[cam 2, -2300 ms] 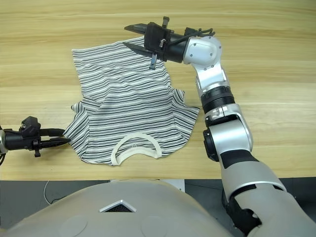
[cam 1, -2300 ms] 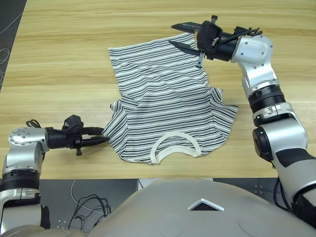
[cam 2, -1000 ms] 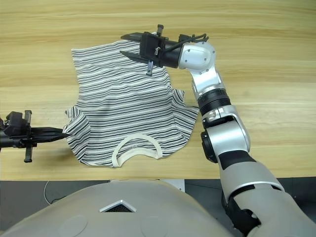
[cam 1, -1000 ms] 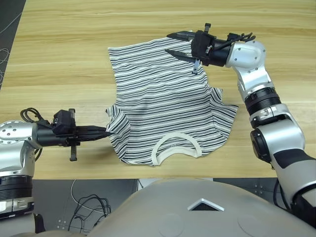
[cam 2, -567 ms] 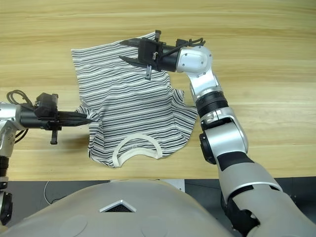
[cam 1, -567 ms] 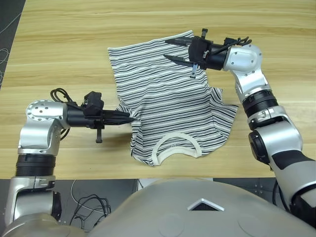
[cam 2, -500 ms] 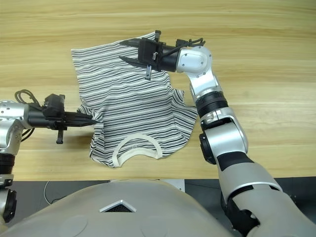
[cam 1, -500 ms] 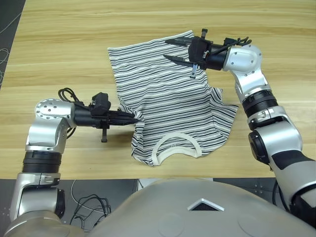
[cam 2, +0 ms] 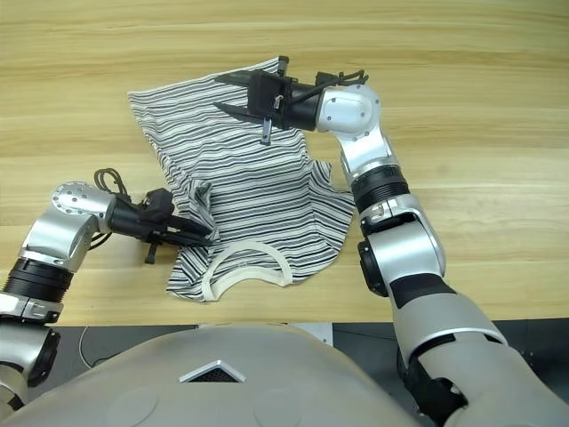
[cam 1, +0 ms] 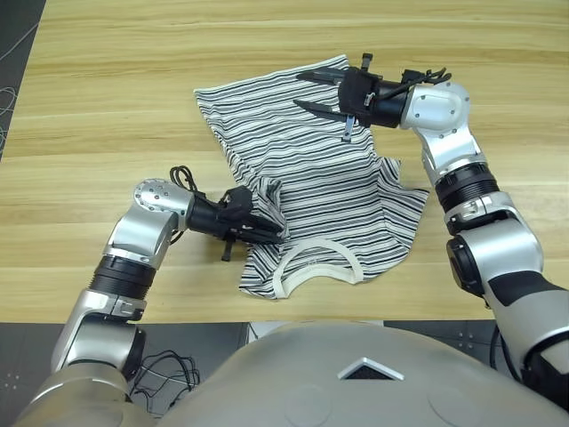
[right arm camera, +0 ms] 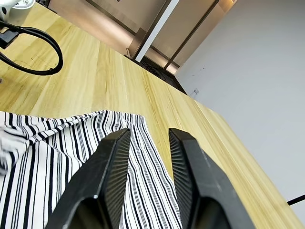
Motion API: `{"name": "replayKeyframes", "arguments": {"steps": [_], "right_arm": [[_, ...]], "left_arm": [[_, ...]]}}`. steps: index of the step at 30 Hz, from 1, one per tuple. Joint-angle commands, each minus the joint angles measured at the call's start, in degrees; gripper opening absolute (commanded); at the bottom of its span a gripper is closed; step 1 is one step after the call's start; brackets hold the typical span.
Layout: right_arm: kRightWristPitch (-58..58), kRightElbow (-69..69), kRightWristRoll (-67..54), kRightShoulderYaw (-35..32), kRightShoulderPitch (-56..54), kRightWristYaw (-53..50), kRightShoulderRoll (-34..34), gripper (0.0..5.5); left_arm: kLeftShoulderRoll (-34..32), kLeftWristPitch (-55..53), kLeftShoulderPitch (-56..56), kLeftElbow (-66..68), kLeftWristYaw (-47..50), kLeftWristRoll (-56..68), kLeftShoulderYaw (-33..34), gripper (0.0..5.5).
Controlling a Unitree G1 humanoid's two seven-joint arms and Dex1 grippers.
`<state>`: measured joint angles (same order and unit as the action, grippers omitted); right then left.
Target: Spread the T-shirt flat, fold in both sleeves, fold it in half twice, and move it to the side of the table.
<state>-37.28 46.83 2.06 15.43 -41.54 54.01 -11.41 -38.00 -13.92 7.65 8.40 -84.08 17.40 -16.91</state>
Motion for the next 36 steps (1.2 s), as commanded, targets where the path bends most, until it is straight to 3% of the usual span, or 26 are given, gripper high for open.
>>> {"name": "replayKeyframes", "arguments": {"steps": [1,8,10,14,17,21,24,36], "right_arm": [[-0.15,-0.34,-0.13,0.01,0.37,0.16,0.05,1.51],[0.54,-1.05,-1.25,-0.93,0.40,1.11,-1.25,1.51],[5.32,-2.87,-6.01,-3.92,0.40,5.53,-4.37,1.51],[26.41,1.49,-15.03,-11.74,-5.01,16.94,-15.19,1.51],[41.83,8.58,-11.43,-9.43,-6.85,25.63,-24.22,1.68],[51.25,1.88,-4.94,-1.34,1.89,34.55,-30.64,2.36],[59.44,-2.12,-6.53,-0.20,4.89,37.79,-30.97,2.75],[65.10,-1.36,-5.10,-0.03,9.01,32.10,-27.44,2.75]], "left_arm": [[0.61,-1.51,2.47,0.89,2.68,1.37,3.46,1.52],[-0.49,-0.11,1.65,-2.66,1.90,3.50,6.29,2.64],[-1.49,1.57,0.75,-5.99,0.72,5.90,9.24,2.64],[-1.54,7.65,2.17,-3.91,3.52,11.05,20.61,2.64],[-0.79,12.00,9.20,5.94,16.75,6.90,27.18,2.68],[-1.21,16.39,17.56,16.64,40.10,-6.52,28.18,2.68],[-0.65,15.10,19.67,19.28,47.79,-9.82,28.25,2.68],[-0.35,12.55,16.59,13.98,48.73,-6.83,30.08,2.68]]}}
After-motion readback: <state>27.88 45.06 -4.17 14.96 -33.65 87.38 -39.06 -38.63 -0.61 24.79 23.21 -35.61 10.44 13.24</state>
